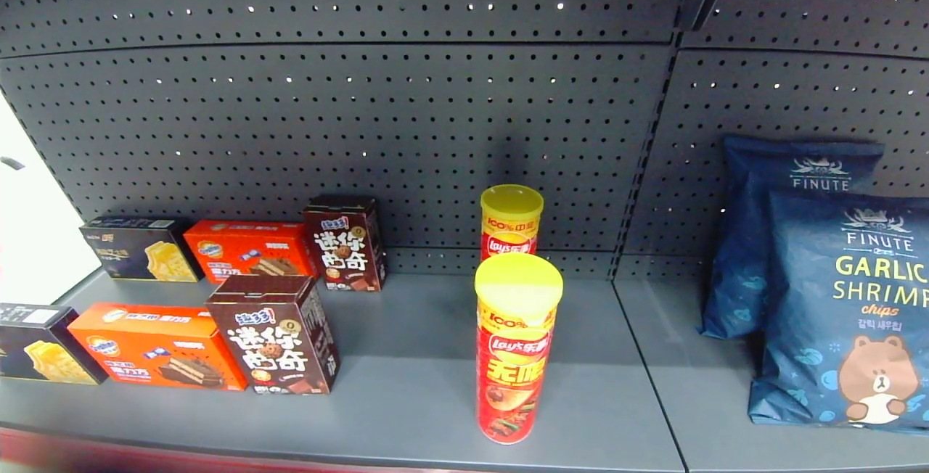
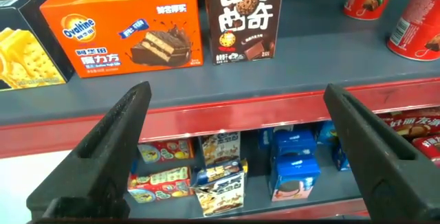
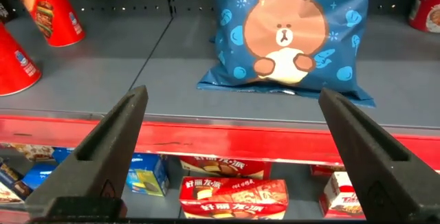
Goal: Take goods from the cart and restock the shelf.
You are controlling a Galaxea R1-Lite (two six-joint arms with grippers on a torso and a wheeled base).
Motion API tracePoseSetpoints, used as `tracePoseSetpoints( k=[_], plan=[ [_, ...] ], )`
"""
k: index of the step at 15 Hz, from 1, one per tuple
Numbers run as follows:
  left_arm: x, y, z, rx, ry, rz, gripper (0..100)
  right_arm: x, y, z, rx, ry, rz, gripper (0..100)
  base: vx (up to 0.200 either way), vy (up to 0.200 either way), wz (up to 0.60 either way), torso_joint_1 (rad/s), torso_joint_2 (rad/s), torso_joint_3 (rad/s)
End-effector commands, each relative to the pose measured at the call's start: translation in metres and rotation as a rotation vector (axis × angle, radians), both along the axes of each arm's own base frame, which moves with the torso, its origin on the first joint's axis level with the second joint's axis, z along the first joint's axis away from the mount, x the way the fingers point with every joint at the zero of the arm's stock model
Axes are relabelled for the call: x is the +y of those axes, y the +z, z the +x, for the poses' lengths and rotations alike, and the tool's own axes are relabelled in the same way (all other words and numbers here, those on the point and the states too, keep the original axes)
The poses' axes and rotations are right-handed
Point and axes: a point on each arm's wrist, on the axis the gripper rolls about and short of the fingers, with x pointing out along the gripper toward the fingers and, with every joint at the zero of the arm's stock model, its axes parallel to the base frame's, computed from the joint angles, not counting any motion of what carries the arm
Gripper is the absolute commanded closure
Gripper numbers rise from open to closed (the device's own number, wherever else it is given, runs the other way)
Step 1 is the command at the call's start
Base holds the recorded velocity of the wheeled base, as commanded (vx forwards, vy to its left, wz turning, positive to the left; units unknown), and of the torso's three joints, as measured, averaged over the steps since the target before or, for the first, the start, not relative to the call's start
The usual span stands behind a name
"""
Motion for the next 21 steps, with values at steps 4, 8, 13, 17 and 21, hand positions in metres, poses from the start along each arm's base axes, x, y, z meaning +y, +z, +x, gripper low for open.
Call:
tracePoseSetpoints(
  k=[4,8,13,17,21],
  plan=[
    [0.0,0.0001,0.0002,0.002,0.001,-0.003,0,0.0,0.0001,0.0004,0.005,-0.002,-0.001,0,0.0,0.0,-0.15,0.001,0.0,0.001],
    [0.0,0.0001,0.0002,0.002,0.002,-0.003,0,0.0,0.0001,0.0004,0.005,0.0,-0.001,0,0.0,0.0,0.0,0.0,0.0,0.0],
    [0.0,0.0001,0.0002,0.002,0.002,-0.004,0,0.0,0.0001,0.0004,0.005,0.0,-0.002,0,-0.04,0.04,0.0,0.001,0.0,-0.001],
    [0.0,0.0001,0.0003,0.003,0.001,-0.001,0,0.0,0.0001,0.0003,0.002,0.0,-0.011,0,0.0,0.0,0.0,0.0,0.0,0.0],
    [0.0,0.0001,0.0002,0.001,0.0,0.003,0,0.0,0.0001,0.0003,0.002,0.0,-0.015,0,0.0,0.0,0.0,0.0,0.0,0.0]
  ],
)
